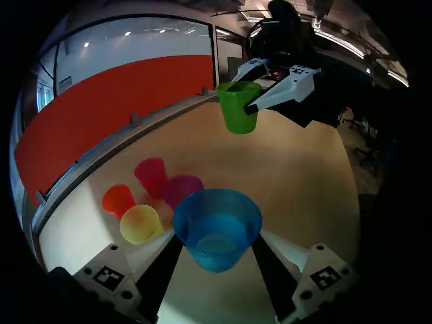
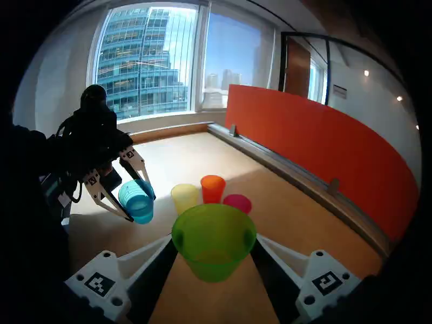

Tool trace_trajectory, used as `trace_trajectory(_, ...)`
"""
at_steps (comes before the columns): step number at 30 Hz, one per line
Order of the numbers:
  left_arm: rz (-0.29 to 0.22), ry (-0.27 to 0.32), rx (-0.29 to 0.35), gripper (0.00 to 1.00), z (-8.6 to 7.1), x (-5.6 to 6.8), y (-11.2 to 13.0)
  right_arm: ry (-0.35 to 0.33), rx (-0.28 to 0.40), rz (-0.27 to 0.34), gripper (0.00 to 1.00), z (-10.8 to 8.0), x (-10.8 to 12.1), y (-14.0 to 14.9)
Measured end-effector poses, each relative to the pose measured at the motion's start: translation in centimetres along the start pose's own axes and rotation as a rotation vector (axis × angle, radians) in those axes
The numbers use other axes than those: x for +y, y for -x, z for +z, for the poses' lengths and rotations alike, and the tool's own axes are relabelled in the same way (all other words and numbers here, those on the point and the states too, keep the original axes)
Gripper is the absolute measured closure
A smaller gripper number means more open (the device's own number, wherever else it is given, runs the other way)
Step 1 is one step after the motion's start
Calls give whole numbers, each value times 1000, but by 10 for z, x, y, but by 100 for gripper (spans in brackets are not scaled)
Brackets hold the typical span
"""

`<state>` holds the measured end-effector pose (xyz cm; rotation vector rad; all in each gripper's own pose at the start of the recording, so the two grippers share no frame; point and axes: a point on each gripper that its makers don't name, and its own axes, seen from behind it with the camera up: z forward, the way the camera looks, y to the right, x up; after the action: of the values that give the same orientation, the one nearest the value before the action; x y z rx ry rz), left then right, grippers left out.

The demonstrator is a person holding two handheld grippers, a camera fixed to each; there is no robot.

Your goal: Pour water

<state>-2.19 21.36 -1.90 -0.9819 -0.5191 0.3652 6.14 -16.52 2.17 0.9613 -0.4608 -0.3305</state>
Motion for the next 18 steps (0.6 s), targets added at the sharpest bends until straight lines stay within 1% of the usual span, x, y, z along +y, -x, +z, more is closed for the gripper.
trace_trajectory(8, -3, 21, -47, 18, 9, 0, 15, -5, -21, 1, 9, 11, 0, 15)
trace_trajectory(18, -13, 36, -98, 18, 23, -4, 32, -13, -37, 7, 9, 24, 0, 31)
